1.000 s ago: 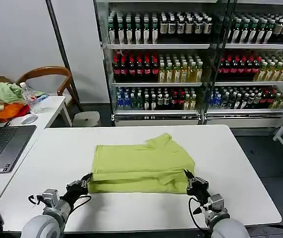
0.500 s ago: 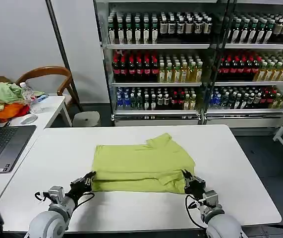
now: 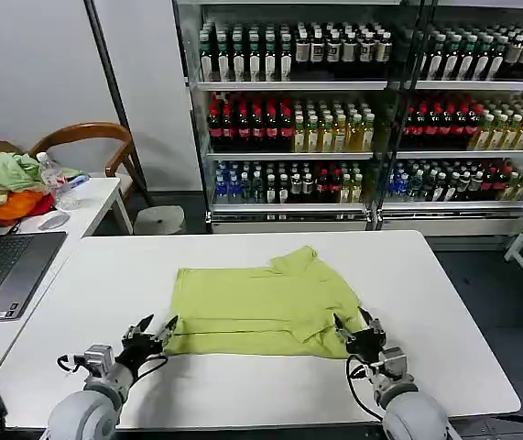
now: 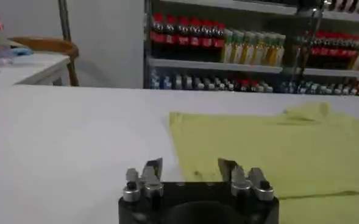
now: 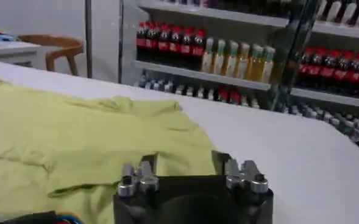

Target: Fold and organize the clothes.

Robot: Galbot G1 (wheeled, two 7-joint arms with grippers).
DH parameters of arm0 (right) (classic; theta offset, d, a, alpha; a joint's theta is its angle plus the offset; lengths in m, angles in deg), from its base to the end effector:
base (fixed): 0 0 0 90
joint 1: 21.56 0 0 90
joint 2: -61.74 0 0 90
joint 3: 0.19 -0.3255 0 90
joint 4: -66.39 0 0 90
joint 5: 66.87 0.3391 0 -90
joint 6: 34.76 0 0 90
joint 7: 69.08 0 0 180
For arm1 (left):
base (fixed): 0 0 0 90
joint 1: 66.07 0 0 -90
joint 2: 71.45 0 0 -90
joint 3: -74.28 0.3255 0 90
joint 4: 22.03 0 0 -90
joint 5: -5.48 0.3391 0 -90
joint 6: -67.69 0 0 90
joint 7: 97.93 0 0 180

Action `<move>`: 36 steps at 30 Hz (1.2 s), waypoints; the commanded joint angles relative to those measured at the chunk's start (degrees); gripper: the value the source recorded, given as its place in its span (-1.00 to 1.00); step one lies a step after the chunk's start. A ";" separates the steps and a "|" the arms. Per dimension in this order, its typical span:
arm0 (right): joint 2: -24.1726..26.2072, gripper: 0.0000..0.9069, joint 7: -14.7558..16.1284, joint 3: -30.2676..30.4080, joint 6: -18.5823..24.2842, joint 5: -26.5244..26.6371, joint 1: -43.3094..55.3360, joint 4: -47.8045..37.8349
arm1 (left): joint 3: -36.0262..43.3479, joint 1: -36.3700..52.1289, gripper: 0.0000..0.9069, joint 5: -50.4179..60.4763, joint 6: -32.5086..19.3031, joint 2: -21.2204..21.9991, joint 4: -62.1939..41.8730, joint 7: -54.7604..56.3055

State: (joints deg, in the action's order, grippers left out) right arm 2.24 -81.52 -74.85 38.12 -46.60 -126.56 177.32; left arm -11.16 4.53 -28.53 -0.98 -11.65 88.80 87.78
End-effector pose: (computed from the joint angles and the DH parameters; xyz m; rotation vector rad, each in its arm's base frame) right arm 0.2385 -0.0315 -0.2902 0.2542 -2.8010 0.2403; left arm 0.2350 0.0813 -0.2839 -0.2255 -2.6888 0.0741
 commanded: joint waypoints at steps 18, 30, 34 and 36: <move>0.18 -1.00 -2.63 -0.43 -3.07 5.12 -6.67 0.96 | 1.03 -1.41 -0.89 0.46 6.89 1.24 -0.30 4.26; 0.01 -1.00 -2.46 -0.27 -3.32 5.14 -7.35 1.90 | 1.50 -1.67 -0.91 0.06 7.00 1.16 0.53 3.30; 0.13 -1.00 -2.35 -0.14 -3.11 3.51 -8.96 4.40 | 1.87 -2.05 -0.91 0.71 7.62 1.20 0.80 2.27; 0.27 -1.00 -2.26 -0.14 -2.93 2.55 -10.56 5.92 | 1.85 -2.42 -0.93 1.16 7.94 1.22 1.11 1.89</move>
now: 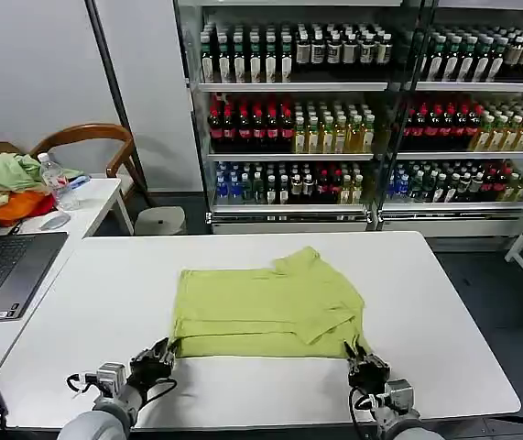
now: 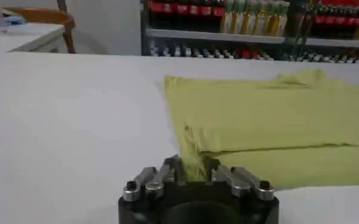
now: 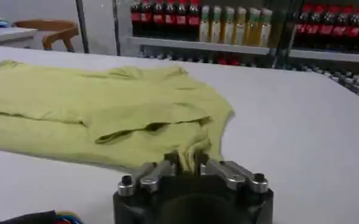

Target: Fold and organize the clothes.

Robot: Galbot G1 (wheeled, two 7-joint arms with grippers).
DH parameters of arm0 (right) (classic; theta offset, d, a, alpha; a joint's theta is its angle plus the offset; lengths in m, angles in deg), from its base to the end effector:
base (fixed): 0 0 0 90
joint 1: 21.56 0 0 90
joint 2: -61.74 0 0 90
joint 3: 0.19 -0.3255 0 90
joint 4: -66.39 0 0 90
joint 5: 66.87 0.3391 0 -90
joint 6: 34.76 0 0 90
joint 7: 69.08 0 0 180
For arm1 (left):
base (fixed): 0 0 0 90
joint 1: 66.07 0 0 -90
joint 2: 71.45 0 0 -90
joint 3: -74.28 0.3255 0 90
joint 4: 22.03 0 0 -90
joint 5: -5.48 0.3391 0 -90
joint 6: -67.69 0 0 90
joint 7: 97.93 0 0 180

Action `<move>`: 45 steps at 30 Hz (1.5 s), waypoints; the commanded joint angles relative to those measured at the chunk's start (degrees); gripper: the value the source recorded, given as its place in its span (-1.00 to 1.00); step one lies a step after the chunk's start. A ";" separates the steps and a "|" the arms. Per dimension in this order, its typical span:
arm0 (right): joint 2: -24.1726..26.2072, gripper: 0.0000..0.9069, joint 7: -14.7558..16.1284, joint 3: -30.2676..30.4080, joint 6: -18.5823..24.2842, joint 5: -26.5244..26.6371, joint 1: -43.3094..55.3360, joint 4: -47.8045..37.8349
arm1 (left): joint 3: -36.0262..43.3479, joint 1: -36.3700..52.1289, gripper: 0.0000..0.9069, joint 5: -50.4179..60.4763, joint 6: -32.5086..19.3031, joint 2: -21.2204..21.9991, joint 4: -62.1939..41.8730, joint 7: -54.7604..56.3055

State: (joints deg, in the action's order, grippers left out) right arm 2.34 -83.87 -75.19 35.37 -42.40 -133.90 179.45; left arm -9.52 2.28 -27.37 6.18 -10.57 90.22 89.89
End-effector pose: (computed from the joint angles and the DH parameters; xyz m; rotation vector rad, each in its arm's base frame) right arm 0.2001 -0.0286 -0.3060 0.2242 -2.6513 0.1434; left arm 0.2204 0.0663 -0.2905 -0.2190 -2.5402 0.0367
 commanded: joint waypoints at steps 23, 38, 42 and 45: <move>1.95 -1.00 -0.28 -2.28 2.23 -8.33 -16.08 12.88 | -7.01 -17.24 -0.91 6.62 0.21 -1.68 12.69 -0.49; 1.45 1.00 -1.51 -1.85 1.95 -9.55 -17.10 13.69 | -7.75 -19.58 1.00 8.06 1.52 -0.90 13.12 0.22; 2.09 1.00 -1.99 -2.31 1.29 -9.32 -17.26 16.14 | -7.62 -18.49 1.00 8.23 1.62 -0.50 13.96 1.11; 3.10 1.00 -1.73 -2.97 0.07 -8.72 -17.12 18.07 | -8.64 -17.69 1.00 7.61 1.51 -0.96 14.24 1.53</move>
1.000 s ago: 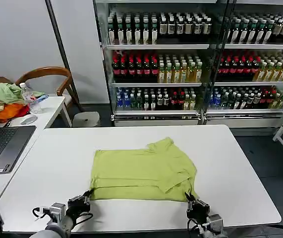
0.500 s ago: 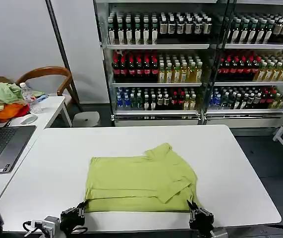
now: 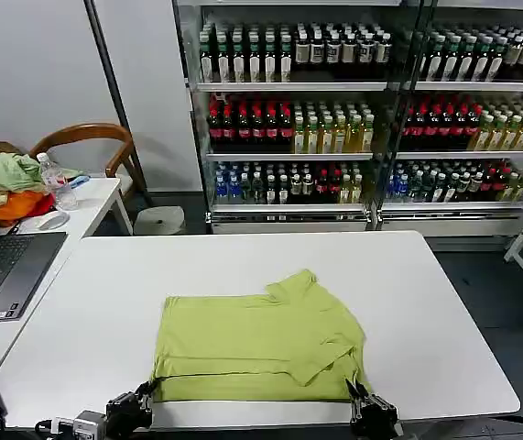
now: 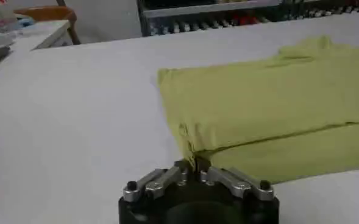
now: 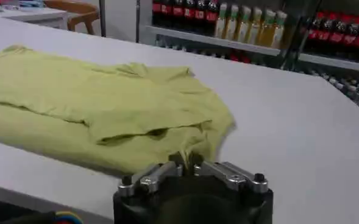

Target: Fold and organize the clothes.

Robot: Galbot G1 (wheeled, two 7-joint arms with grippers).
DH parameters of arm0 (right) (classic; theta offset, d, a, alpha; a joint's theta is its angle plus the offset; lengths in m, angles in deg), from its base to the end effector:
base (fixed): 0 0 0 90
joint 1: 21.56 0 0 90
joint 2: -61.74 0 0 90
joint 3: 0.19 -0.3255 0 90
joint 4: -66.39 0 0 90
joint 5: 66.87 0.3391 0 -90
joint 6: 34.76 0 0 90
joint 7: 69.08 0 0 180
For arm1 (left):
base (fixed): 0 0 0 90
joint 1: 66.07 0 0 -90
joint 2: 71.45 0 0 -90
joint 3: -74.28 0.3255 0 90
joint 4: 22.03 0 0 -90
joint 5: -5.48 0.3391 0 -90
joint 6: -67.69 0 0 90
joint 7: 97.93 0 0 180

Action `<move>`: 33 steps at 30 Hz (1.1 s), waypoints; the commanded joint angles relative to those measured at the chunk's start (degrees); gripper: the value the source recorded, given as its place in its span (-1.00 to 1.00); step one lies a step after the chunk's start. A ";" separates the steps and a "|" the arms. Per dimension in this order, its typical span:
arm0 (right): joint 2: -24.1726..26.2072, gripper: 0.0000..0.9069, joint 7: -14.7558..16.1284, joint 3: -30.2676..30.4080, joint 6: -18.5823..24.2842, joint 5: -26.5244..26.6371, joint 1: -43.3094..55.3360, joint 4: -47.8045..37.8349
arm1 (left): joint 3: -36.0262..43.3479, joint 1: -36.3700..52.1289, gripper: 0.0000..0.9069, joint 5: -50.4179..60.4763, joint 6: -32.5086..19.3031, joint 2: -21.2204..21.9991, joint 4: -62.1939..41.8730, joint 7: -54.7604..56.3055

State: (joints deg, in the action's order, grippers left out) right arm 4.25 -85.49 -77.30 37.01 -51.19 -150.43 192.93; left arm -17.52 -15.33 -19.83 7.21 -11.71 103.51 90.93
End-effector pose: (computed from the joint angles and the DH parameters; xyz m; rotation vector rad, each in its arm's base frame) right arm 0.1209 -0.0152 -0.2733 0.2835 -2.6583 0.2608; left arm 0.1461 0.0722 -0.2570 -0.1571 -2.5120 -0.1550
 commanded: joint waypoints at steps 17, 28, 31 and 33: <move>1.71 1.00 -4.47 4.20 -14.89 16.94 34.37 -7.12 | -3.29 8.11 1.00 -5.60 -5.08 -6.69 0.41 -1.94; -4.35 1.00 -3.49 13.15 -14.90 19.03 54.87 -27.94 | 4.52 25.52 1.00 -11.71 -4.54 -9.29 -12.15 -3.55; -6.59 1.00 -3.48 14.94 -14.92 19.09 56.99 -31.90 | 6.23 28.85 1.00 -13.64 -3.38 -9.90 -14.69 -3.73; -8.29 1.00 -3.33 15.76 -14.92 19.14 58.10 -34.57 | 7.74 30.99 1.00 -13.72 -2.99 -10.17 -16.67 -3.73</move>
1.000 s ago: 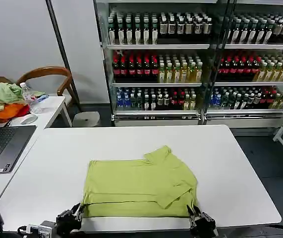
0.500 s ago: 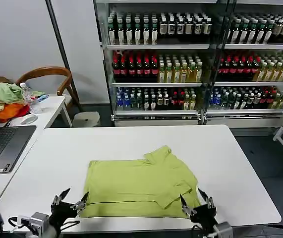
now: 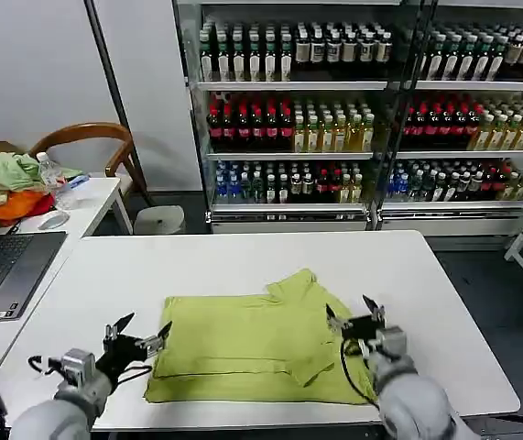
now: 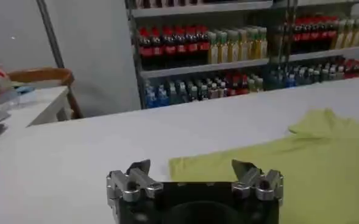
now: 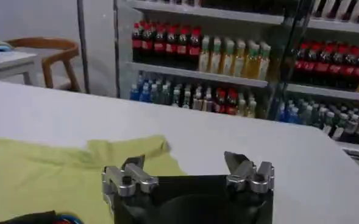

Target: Fold and organize the clothes.

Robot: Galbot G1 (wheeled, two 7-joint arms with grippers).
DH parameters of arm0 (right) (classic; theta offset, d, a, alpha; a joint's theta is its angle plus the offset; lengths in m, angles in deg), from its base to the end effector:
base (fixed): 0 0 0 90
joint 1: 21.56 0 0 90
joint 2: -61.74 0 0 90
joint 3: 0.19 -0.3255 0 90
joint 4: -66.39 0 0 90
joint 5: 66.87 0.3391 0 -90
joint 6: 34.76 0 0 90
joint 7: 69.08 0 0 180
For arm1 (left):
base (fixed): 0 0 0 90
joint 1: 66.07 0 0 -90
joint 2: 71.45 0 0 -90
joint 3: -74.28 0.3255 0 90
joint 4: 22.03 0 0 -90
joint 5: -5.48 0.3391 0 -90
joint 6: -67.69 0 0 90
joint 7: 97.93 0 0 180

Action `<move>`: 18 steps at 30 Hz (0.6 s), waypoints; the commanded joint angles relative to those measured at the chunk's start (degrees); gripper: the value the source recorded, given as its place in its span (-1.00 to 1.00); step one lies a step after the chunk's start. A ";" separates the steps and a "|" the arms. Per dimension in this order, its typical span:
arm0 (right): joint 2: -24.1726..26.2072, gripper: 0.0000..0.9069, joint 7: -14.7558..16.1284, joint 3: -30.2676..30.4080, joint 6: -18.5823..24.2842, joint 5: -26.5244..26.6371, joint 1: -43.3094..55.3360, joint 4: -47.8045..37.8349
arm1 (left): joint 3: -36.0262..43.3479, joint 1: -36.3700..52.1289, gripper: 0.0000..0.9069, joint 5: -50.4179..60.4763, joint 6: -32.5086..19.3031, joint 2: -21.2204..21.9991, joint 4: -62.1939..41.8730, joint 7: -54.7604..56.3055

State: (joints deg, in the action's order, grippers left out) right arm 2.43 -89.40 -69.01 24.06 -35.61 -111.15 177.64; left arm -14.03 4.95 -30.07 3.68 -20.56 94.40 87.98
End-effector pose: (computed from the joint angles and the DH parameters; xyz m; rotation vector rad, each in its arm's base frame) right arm 0.2964 -0.0052 -0.2304 0.2200 -2.7493 0.1813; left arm 0.2411 0.1032 -0.2321 -0.2729 -2.7014 -0.1303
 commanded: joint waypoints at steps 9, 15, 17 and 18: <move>-12.58 1.00 2.86 9.31 -1.88 3.50 21.52 -28.42 | 10.26 16.87 1.00 -3.17 0.33 0.36 -17.23 -1.13; -14.53 1.00 3.55 9.49 -1.50 3.32 23.07 -31.74 | 12.56 20.19 1.00 -3.20 0.56 1.48 -21.69 -1.78; -14.96 1.00 3.62 9.32 -0.78 3.76 23.13 -32.15 | 13.21 20.91 1.00 -3.19 0.63 1.80 -22.34 -2.11; -15.16 1.00 3.86 9.30 -0.41 3.70 23.14 -32.36 | 13.34 21.20 1.00 -3.20 0.66 2.07 -22.57 -2.25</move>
State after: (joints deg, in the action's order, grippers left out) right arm -8.14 -86.71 -61.29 22.87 -32.86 -92.66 154.10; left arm -3.81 21.34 -32.78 4.27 -18.69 77.67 86.05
